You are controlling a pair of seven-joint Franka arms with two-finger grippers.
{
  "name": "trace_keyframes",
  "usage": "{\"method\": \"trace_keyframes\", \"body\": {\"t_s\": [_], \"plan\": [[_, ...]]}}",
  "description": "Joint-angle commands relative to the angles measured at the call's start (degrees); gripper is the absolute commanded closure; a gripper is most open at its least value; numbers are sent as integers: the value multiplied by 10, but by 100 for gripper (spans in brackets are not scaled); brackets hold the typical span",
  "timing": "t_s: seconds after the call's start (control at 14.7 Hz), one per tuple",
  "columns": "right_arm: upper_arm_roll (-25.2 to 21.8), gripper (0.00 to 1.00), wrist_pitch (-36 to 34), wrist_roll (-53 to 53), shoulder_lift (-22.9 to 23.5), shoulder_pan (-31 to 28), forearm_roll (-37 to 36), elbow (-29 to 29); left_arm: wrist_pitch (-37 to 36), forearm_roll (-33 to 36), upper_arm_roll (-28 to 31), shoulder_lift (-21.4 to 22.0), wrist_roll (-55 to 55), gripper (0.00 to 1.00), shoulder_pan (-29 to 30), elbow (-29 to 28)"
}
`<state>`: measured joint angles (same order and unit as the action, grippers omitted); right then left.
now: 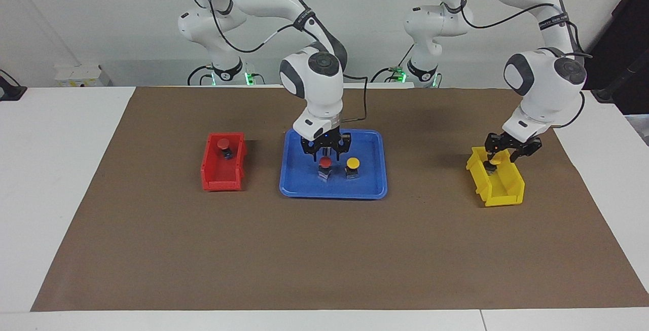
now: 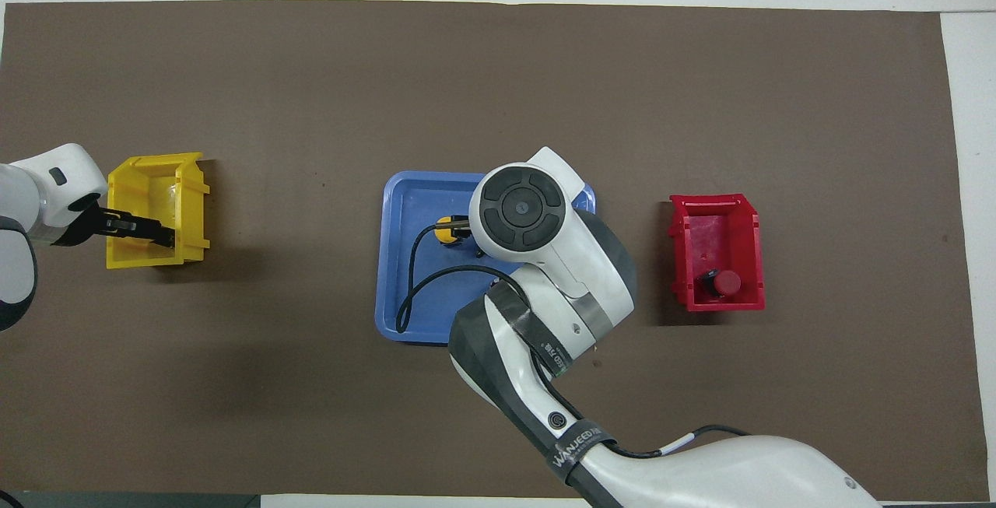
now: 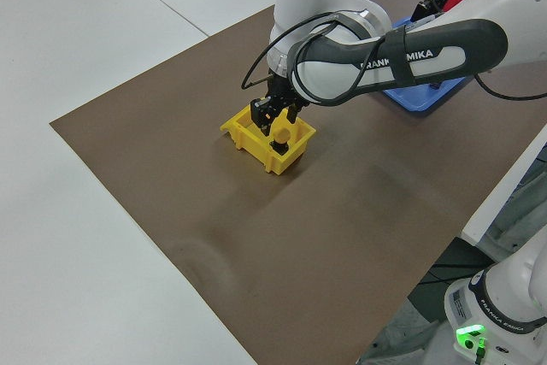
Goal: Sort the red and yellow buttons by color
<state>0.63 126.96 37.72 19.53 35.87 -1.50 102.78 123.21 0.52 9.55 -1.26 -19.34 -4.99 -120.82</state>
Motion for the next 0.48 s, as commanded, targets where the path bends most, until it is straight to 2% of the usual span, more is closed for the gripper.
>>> {"method": "trace_keyframes", "body": {"t_s": [0.0, 0.07, 0.41], "plan": [[-2, 32, 30, 10, -13, 3, -9, 34, -96, -7, -5, 5, -4, 0, -4, 79], [-2, 33, 31, 10, -13, 3, -9, 34, -111, -7, -9, 8, 10, 0, -6, 93], [-2, 39, 61, 9, -12, 0, -10, 49, -111, -7, -12, 5, 216, 0, -140, 110]]}}
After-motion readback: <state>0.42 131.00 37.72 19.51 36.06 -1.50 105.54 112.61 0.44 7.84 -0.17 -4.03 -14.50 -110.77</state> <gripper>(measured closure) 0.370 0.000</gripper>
